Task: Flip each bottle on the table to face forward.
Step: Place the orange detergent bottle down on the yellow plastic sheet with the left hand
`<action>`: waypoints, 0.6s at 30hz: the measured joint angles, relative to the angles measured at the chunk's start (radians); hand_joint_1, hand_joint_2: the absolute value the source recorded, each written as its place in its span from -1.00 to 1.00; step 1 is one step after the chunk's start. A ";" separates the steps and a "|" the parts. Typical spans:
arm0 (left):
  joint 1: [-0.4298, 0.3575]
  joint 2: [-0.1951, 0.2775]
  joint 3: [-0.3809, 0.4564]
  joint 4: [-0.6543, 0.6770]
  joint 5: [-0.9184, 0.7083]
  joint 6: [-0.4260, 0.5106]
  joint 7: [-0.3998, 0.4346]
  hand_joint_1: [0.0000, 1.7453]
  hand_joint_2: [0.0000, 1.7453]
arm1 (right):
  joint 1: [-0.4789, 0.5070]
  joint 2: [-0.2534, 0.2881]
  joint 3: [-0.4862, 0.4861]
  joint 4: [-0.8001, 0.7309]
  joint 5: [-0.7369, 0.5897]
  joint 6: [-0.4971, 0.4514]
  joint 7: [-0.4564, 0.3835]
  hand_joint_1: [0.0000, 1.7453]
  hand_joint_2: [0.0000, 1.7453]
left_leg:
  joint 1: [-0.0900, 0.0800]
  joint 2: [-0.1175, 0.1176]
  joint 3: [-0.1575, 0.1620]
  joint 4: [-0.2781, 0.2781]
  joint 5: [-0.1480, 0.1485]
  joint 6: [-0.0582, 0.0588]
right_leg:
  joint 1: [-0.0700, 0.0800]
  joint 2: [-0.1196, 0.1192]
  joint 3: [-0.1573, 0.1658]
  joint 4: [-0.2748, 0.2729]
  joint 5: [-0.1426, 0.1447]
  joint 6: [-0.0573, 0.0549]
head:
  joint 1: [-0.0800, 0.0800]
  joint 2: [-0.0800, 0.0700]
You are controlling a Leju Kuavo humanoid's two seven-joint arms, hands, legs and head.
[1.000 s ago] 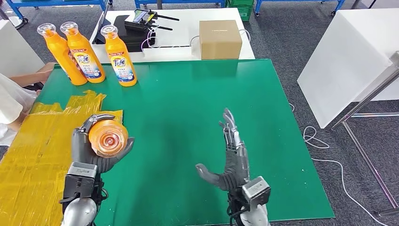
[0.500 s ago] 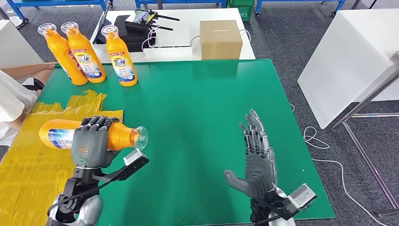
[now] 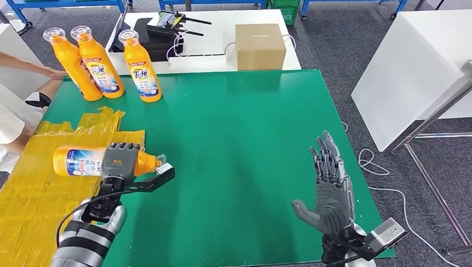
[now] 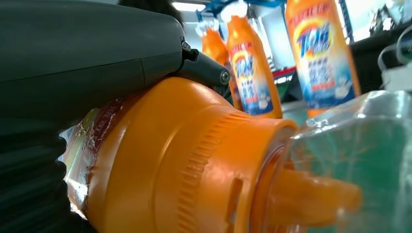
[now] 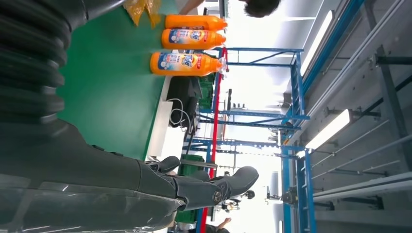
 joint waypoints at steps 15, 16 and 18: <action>-0.194 0.040 0.164 0.378 0.035 0.188 -0.048 -0.18 1.00 | -0.043 -0.001 -0.002 0.050 -0.018 -0.018 0.014 -1.00 1.00 | 0.000 0.000 -0.001 0.000 0.001 0.000 | 0.000 0.000 0.000 0.001 0.000 0.000 | 0.000 0.000; -0.197 0.042 0.171 0.387 0.037 0.197 -0.053 -0.69 1.00 | -0.044 -0.001 -0.002 0.053 -0.018 -0.019 0.014 -1.00 1.00 | 0.000 0.000 -0.001 0.000 0.001 0.000 | 0.000 0.000 0.000 0.000 0.000 0.000 | 0.000 0.000; -0.198 0.045 0.183 0.402 0.047 0.214 -0.070 -1.00 1.00 | -0.046 -0.002 -0.002 0.059 -0.019 -0.022 0.015 -1.00 1.00 | 0.000 0.000 -0.001 0.000 0.001 0.000 | 0.000 0.000 0.000 0.000 0.000 0.000 | 0.000 0.000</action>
